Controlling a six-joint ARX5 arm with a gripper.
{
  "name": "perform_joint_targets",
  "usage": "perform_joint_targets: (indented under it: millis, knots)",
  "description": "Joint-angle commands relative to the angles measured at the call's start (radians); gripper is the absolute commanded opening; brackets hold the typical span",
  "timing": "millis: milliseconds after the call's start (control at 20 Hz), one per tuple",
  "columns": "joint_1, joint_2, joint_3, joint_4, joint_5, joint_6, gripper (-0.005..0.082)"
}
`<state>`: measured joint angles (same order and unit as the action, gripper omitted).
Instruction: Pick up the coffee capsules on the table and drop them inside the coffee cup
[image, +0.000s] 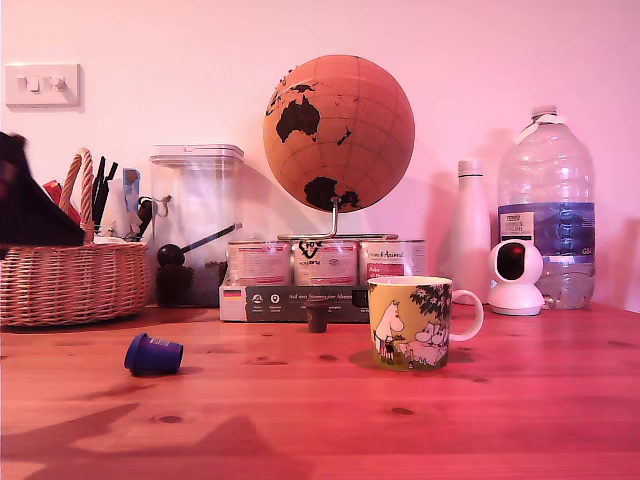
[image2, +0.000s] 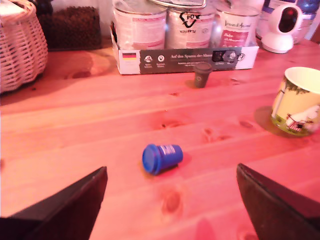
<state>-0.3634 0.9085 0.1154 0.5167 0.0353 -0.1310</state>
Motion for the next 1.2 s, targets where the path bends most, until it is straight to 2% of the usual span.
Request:
perform_joint_targets:
  millis: [0,200,750,900,1150]
  knots:
    - [-0.015,0.051,-0.008,0.065,-0.019,0.006,0.0748]
    - [-0.050,0.174,-0.009,0.204,-0.074,0.008,0.0748]
    - [-0.077,0.535,-0.008,0.569,-0.105,-0.001,0.0748]
    - [-0.077,0.591,-0.008,0.623,-0.116,-0.001,0.0748]
    - [-0.081,0.656,0.042,0.605,-0.122,-0.011,0.0748]
